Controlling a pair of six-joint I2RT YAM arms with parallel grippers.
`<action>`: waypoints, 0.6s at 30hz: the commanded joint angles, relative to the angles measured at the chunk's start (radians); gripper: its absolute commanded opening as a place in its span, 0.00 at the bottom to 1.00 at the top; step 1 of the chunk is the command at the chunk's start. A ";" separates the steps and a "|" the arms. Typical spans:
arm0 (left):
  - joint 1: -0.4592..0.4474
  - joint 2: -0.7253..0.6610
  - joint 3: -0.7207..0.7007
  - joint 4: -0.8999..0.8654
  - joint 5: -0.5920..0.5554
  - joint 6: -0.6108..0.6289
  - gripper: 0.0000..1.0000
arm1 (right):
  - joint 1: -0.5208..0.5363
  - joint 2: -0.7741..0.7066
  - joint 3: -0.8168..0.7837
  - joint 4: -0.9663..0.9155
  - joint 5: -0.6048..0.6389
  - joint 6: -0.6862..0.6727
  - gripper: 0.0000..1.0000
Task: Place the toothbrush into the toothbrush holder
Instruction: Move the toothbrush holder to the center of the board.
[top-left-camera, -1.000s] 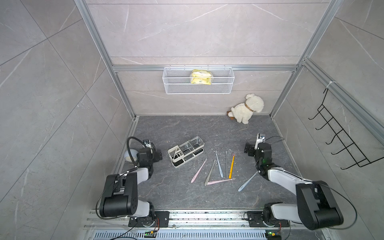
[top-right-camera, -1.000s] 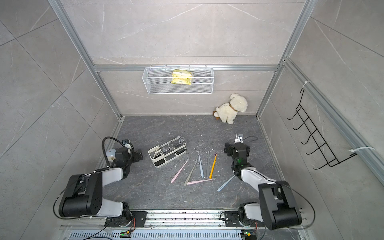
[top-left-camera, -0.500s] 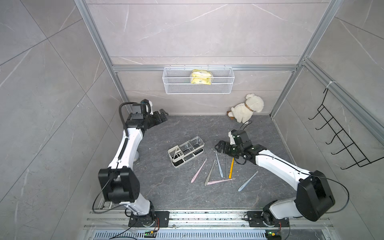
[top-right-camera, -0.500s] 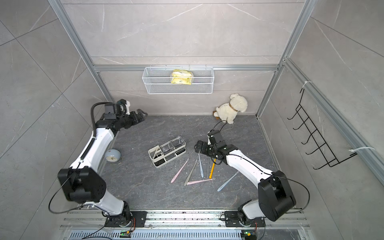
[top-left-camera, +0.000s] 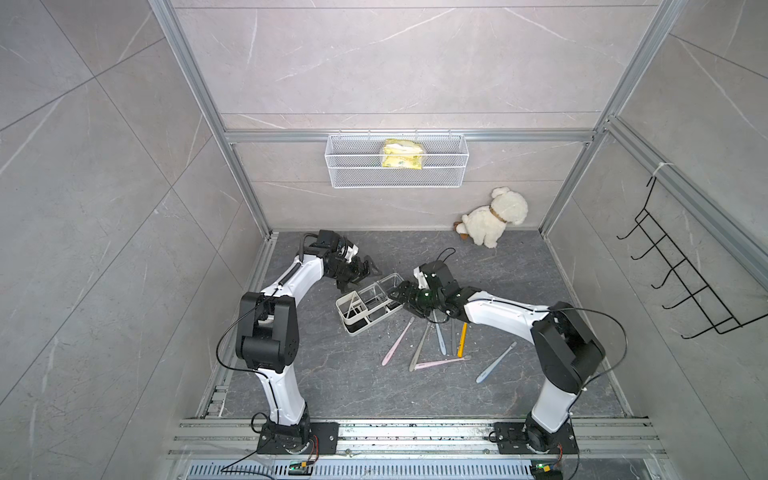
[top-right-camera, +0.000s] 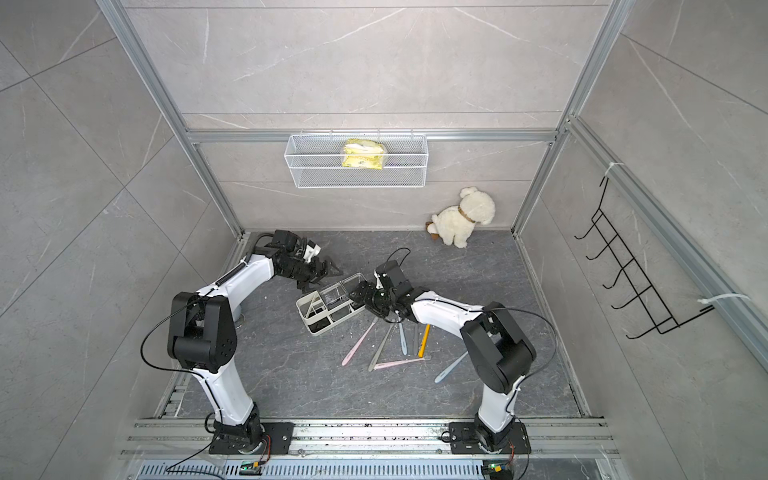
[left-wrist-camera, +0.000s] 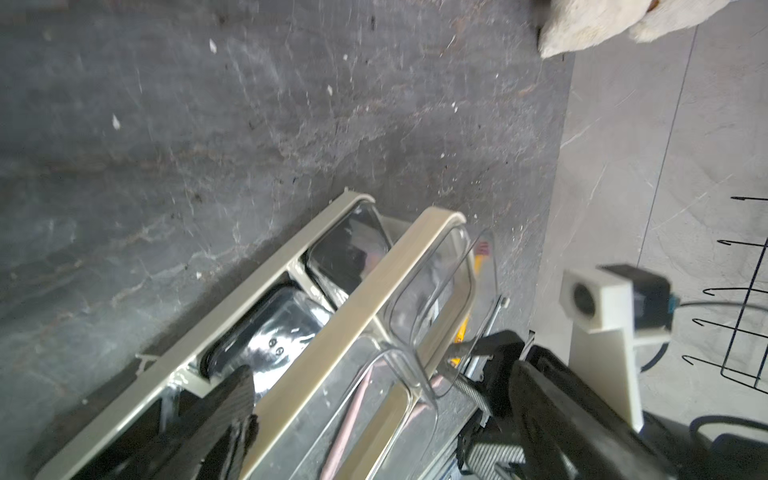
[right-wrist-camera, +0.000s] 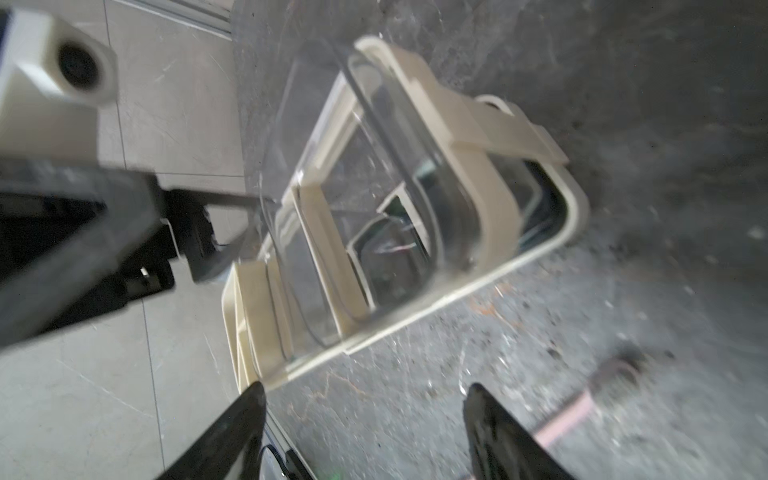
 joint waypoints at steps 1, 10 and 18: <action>-0.011 -0.120 -0.099 0.089 0.082 -0.114 0.91 | -0.004 0.092 0.152 0.001 -0.053 0.015 0.67; -0.085 -0.260 -0.287 0.196 -0.083 -0.316 0.88 | -0.025 0.324 0.588 -0.429 -0.107 -0.184 0.65; -0.087 -0.246 -0.201 0.051 -0.253 -0.226 0.86 | -0.040 0.103 0.334 -0.427 -0.022 -0.280 0.72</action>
